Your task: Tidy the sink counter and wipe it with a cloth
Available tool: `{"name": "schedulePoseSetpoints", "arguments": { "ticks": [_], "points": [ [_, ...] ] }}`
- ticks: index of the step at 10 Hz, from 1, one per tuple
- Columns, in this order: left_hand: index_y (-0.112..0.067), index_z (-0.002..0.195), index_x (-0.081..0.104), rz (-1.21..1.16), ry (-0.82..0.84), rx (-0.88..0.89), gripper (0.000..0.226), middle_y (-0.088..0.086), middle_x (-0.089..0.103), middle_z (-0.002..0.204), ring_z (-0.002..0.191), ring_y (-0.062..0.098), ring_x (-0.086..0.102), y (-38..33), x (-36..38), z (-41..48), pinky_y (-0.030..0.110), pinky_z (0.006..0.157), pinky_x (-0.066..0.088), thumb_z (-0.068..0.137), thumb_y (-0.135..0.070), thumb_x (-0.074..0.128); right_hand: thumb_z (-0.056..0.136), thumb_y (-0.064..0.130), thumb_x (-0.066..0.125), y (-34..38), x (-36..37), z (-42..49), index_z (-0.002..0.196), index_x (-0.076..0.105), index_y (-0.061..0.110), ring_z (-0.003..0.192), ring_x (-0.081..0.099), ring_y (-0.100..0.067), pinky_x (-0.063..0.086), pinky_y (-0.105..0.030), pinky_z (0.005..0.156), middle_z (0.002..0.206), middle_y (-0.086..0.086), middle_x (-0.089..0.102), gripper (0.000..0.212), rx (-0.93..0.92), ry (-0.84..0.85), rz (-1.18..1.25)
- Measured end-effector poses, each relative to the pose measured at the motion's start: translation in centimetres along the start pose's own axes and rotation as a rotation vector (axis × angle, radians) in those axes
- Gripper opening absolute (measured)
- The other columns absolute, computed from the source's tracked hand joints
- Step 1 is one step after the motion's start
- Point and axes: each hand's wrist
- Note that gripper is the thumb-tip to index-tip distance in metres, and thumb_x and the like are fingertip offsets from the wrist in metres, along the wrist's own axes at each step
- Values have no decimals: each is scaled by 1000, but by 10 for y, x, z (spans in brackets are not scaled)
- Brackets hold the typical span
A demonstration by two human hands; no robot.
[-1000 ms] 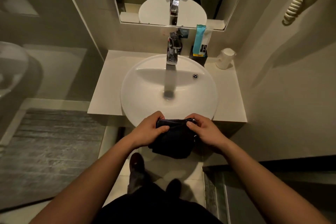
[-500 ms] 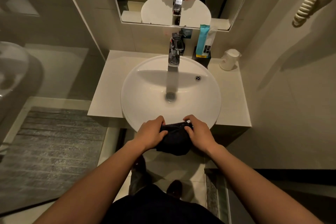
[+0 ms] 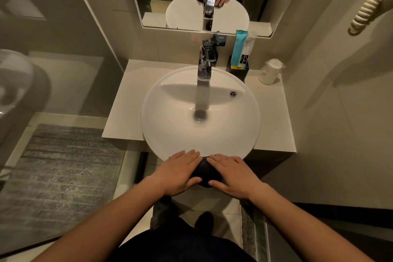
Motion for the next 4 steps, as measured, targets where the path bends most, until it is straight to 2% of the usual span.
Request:
{"name": "schedulePoseSetpoints", "arguments": {
  "ticks": [1,2,4],
  "points": [
    [-18,158,27,63,8,-7,64,5,33,164,152,22,29,4,5,0,39,126,15,103,-47,44,101,56,37,-2,1,1,159,22,27,153,25,-17,22,-38,121,166,3,28,67,-2,-1,-49],
    [-19,160,20,61,17,-30,69,4,26,168,155,21,22,2,5,-2,40,127,12,103,-51,42,100,59,37,1,-1,2,159,22,27,153,25,-17,20,-38,122,166,3,28,68,6,2,-48],
    [-23,163,9,58,-89,-126,82,1,9,172,159,18,5,2,-28,-8,39,128,2,99,-69,32,94,73,28,8,-28,2,159,18,32,155,18,-15,16,-41,123,168,6,20,77,61,-51,-32]
  ]
}}
Point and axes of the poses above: each hand's wrist, its own z-axis towards the middle knuckle, its own x-axis out of the palm, y = z × x
